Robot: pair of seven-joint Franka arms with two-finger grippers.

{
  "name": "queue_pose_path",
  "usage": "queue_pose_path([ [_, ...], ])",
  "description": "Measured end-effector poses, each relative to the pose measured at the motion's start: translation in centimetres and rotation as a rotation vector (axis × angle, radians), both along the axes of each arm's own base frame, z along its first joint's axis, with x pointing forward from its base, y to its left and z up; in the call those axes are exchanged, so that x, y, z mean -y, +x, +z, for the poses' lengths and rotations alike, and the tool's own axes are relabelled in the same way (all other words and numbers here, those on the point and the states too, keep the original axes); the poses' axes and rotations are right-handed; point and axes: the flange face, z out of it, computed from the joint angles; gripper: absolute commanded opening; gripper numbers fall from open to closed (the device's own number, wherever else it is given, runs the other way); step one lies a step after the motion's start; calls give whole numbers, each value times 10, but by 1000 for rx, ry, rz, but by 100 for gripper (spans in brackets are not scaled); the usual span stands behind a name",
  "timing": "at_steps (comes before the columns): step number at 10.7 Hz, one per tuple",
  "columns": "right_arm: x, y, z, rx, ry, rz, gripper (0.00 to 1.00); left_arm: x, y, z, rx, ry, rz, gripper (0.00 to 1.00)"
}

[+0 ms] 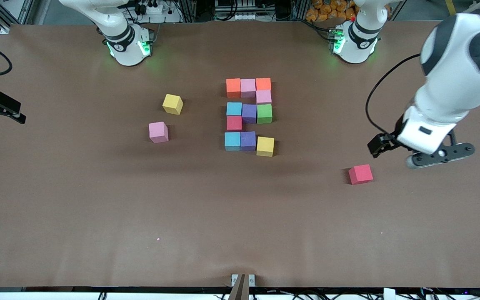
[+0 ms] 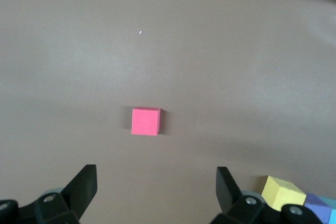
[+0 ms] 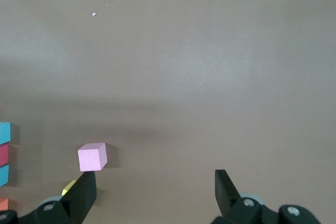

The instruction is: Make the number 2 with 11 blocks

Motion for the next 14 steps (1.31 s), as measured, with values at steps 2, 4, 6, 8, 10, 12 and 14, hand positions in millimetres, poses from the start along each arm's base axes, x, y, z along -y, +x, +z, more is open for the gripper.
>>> queue_pose_path([
  [2, 0, -2, -3, -20, 2, -23, 100, -23, -5, 12, -19, 9, -88, 100],
  [4, 0, -2, -4, -27, 3, -25, 100, -33, -16, 30, -27, 0, -141, 100],
  [6, -1, -3, -4, -32, 3, -24, 100, -37, -30, 46, -27, -5, -148, 100],
  [8, -1, -3, -5, -34, 3, -24, 100, -36, -42, 55, -17, -1, -152, 100],
  [10, 0, -3, -5, -34, 3, -26, 100, -36, -53, 60, -28, 6, -152, 100],
  [12, 1, -3, -4, -34, 2, -28, 100, -36, -63, 62, -46, 10, -153, 100],
  [14, 1, -3, -5, -34, 2, -28, 100, -37, -71, 63, -62, 13, -155, 100],
])
